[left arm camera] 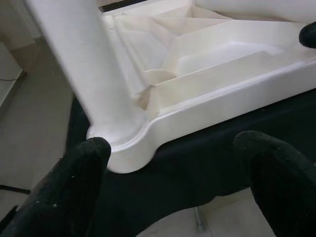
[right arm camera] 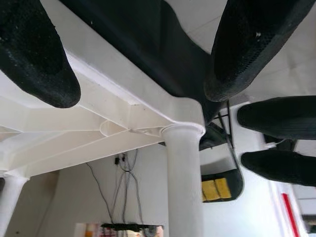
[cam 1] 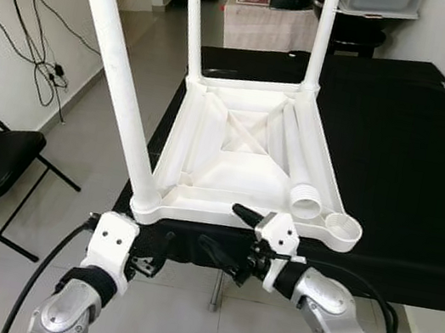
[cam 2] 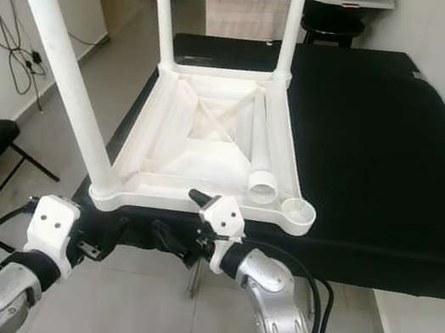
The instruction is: Building children table
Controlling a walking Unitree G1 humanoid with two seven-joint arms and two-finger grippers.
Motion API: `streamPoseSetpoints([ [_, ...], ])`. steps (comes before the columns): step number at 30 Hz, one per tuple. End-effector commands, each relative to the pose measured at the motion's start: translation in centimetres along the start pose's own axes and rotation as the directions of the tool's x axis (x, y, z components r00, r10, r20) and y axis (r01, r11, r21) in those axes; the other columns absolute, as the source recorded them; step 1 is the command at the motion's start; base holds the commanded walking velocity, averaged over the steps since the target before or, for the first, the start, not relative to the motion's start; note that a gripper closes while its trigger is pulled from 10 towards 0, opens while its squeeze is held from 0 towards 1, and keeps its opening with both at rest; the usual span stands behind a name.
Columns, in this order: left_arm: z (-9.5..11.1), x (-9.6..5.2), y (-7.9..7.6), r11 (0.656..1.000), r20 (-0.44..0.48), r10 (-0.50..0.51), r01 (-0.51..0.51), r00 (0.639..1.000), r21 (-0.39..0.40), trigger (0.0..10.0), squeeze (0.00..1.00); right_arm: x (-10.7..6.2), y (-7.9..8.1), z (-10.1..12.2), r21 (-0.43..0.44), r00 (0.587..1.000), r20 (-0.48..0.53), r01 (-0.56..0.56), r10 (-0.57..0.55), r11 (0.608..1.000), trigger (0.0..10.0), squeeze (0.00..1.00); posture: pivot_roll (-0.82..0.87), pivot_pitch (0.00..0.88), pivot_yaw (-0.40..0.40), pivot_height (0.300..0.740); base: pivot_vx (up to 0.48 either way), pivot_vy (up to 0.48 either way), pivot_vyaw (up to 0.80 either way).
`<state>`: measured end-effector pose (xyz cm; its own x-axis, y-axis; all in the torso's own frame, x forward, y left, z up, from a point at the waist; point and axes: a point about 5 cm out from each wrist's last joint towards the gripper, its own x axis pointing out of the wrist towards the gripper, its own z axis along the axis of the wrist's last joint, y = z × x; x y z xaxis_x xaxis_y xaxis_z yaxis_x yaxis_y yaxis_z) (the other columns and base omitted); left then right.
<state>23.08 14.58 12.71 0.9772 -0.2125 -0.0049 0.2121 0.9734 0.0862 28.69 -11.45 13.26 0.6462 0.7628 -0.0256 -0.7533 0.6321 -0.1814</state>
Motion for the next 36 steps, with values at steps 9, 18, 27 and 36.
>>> streamPoseSetpoints([
  [9, -0.3, 0.0, 0.2, 1.000, -0.001, 0.007, -0.007, 1.000, 0.027, 10.0, 0.00, 0.5, 0.2, -0.2, 0.000, 1.000, 0.001, -0.015, 0.015, 1.000, 10.0, 0.00, -0.12, 0.070, 0.076, 0.740, 0.000, 0.000, 0.00],
  [18, 0.1, 0.3, 0.0, 1.000, 0.011, -0.010, 0.010, 1.000, 0.021, 10.0, 0.00, 0.6, -0.5, 0.2, 0.015, 1.000, 0.006, 0.004, -0.004, 1.000, 10.0, 0.00, -0.13, 0.067, 0.074, 0.740, 0.000, 0.000, 0.00],
  [27, 0.7, 0.6, -0.5, 0.998, 0.031, -0.060, 0.059, 0.998, 0.028, 10.0, 0.00, 0.6, -0.2, 1.1, 0.005, 0.996, 0.045, -0.074, 0.073, 0.997, 10.0, 0.00, -0.12, 0.068, 0.070, 0.740, 0.119, 0.000, 0.18],
  [36, 1.2, 0.9, -1.4, 0.991, 0.045, -0.133, 0.132, 0.990, 0.021, 10.0, 0.00, 0.5, -1.0, 2.0, -0.029, 0.996, 0.062, -0.061, 0.062, 0.998, 10.0, 0.00, -0.11, 0.071, 0.076, 0.740, 0.360, 0.000, 0.37],
])
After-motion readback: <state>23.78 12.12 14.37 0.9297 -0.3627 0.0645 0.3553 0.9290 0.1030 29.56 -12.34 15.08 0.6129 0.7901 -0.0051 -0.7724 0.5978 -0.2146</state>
